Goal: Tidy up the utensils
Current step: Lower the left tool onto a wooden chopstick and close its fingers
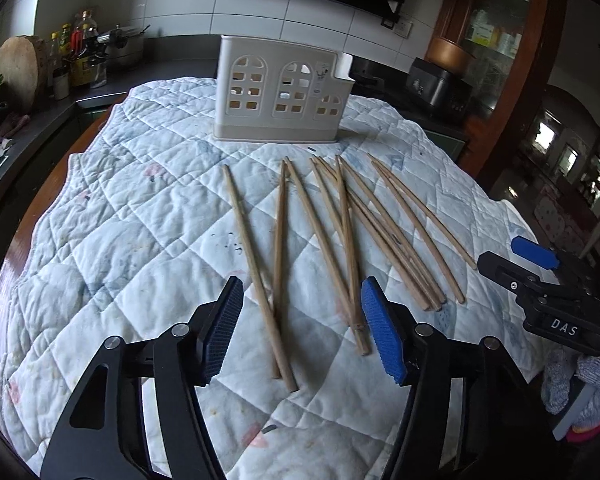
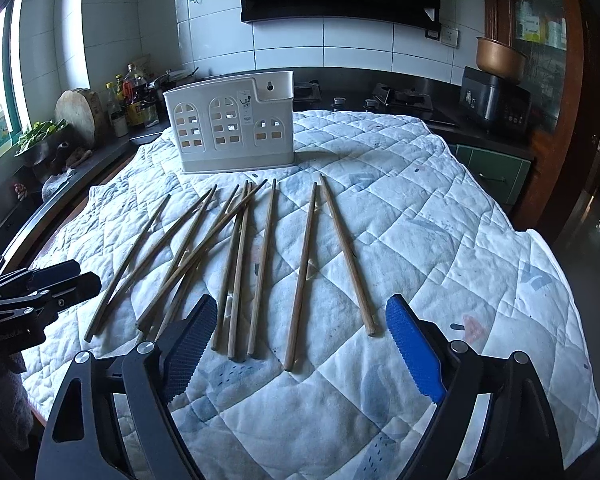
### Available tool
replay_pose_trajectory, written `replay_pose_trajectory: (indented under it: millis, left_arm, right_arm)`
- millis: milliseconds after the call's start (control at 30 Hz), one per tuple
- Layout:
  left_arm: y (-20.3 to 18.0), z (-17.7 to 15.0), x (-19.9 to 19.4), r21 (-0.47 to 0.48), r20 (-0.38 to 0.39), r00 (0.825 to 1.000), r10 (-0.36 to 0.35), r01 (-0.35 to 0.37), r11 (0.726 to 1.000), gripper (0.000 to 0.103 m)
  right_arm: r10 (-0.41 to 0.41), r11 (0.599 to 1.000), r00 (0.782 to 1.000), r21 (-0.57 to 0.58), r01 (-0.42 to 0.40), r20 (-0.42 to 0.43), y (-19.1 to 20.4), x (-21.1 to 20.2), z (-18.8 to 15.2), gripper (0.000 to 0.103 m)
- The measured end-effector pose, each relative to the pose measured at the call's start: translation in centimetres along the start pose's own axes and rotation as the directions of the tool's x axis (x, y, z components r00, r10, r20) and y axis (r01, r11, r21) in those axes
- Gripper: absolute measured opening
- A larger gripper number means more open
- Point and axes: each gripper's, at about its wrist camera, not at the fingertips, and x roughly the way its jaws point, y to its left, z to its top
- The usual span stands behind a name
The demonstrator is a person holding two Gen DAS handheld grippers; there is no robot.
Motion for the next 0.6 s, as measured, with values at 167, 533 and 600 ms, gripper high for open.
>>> replay_pose_trajectory:
  millis: [167, 533, 600]
  left_arm:
    - [-1.8, 0.6, 2.1, 0.048, -0.028, 0.998, -0.053, 0.055, 0.997, 0.040]
    - [-3.6, 1.4, 5.7, 0.094, -0.090, 0.991, -0.096, 0.105, 0.990, 0.020]
    - [-3.6, 1.5, 6.1, 0.094, -0.099, 0.991, -0.096, 0.105, 0.990, 0.018]
  right_arm:
    - [0.009, 1.000, 1.000, 0.020, -0.009, -0.004, -0.9, 0.4, 0.1, 0.083]
    - [0.026, 0.998, 1.000, 0.053, -0.025, -0.017, -1.8, 1.5, 0.1, 0.082]
    - [0.028, 0.998, 0.999, 0.057, -0.027, -0.018, -2.0, 1.6, 0.1, 0.082]
